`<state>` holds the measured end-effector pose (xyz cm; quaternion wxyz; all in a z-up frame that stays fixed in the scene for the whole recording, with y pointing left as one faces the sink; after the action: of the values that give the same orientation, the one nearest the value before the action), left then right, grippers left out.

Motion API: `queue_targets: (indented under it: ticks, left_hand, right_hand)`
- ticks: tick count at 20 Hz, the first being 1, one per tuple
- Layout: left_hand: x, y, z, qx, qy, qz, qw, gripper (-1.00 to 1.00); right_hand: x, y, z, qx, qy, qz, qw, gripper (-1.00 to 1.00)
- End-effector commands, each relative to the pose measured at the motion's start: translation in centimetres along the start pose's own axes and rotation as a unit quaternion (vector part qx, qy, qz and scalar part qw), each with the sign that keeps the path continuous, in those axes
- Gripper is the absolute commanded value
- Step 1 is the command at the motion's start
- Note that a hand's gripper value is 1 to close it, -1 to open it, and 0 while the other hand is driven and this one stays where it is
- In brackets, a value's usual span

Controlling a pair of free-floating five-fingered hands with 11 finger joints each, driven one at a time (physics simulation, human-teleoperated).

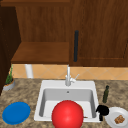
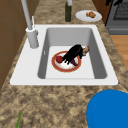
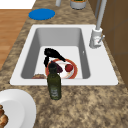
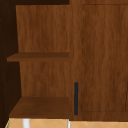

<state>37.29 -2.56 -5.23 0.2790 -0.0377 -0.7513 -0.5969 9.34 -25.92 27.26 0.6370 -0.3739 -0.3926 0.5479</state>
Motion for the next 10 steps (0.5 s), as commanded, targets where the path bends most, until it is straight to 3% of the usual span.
queue_targets:
  ticks: [1, 3, 7, 8, 10]
  left_hand:
    - [-0.6, -1.2, -0.5, -0.020, 0.035, 0.036, 0.9985, -1.00]
    - [-1.7, -1.9, -1.7, -0.013, 0.029, 0.040, 0.9987, -1.00]
    - [-3.3, -3.4, -2.8, -0.002, 0.035, 0.051, 0.9981, -1.00]
    - [-3.4, -3.6, -3.1, 0.001, 0.035, 0.043, 0.9984, -1.00]
    - [-4.1, -2.7, -3.4, -0.011, 0.033, 0.041, 0.9985, -1.00]
  right_hand:
    - [0.0, 0.0, 0.0, 0.000, 0.000, 0.000, 1.0000, 0.00]
    - [0.0, 0.0, 0.0, 0.000, 0.000, 0.000, 1.0000, 0.00]
    - [0.0, 0.0, 0.0, 0.000, 0.000, 0.000, 1.0000, 0.00]
    - [0.0, 0.0, 0.0, 0.000, 0.000, 0.000, 1.0000, 0.00]
    - [0.0, 0.0, 0.0, 0.000, 0.000, 0.000, 1.0000, 0.00]
